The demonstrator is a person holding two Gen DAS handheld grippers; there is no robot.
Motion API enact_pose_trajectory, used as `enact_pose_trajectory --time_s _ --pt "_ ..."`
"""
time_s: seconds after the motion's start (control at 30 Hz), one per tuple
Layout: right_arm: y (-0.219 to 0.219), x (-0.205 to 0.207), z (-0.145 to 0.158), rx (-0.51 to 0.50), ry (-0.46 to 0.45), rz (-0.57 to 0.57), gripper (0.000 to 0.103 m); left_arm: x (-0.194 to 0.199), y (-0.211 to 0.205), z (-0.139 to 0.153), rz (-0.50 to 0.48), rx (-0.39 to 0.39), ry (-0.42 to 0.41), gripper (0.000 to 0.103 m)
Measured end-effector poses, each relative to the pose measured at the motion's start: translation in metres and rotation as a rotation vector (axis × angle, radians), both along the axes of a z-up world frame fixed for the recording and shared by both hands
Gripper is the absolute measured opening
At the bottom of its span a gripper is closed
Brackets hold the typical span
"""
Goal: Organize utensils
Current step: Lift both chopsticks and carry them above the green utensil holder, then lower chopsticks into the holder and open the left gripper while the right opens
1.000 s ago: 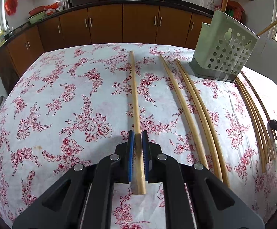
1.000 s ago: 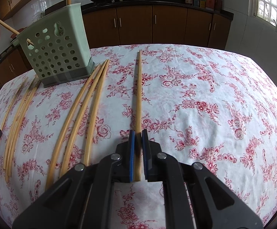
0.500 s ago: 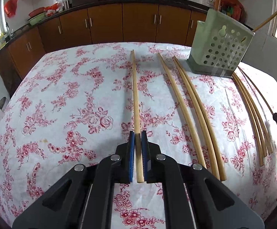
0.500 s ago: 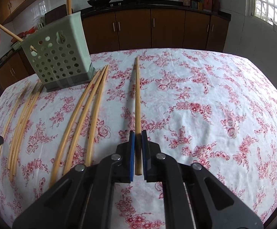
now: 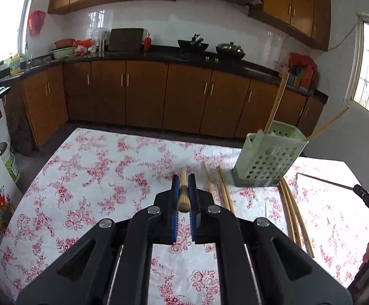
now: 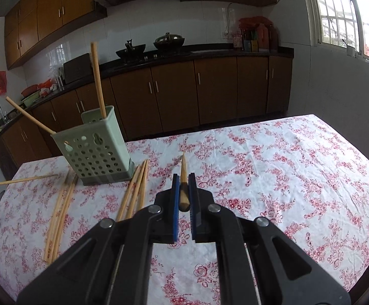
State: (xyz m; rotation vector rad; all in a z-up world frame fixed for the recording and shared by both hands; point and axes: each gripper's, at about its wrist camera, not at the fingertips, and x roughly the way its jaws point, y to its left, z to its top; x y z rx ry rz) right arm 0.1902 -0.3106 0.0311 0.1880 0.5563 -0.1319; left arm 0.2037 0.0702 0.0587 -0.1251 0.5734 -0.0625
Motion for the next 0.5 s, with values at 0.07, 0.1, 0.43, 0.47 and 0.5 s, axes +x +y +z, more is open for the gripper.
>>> enact_pose_trajectory --time_s 0.07,0.1,0.43,0.47,0.5 --pt "-0.001 -0.003 0.009 0.003 -0.029 -0.002 0.008 -0.003 0.001 0.01 0.003 -0.013 -0.03 0.007" --pt "-0.001 -0.004 0.013 0.005 -0.045 -0.002 0.008 -0.004 0.001 0.016 0.006 -0.019 -0.047 0.007" --pt "-0.001 -0.006 0.039 0.002 -0.118 0.004 0.008 -0.004 0.001 0.035 0.007 -0.012 -0.107 0.007" --pt "-0.001 -0.006 0.042 0.003 -0.125 0.007 0.008 -0.003 0.001 0.037 0.005 -0.01 -0.109 0.007" --pt "0.0 -0.005 0.049 0.008 -0.136 0.015 0.008 -0.003 0.001 0.039 0.004 -0.01 -0.112 0.007"
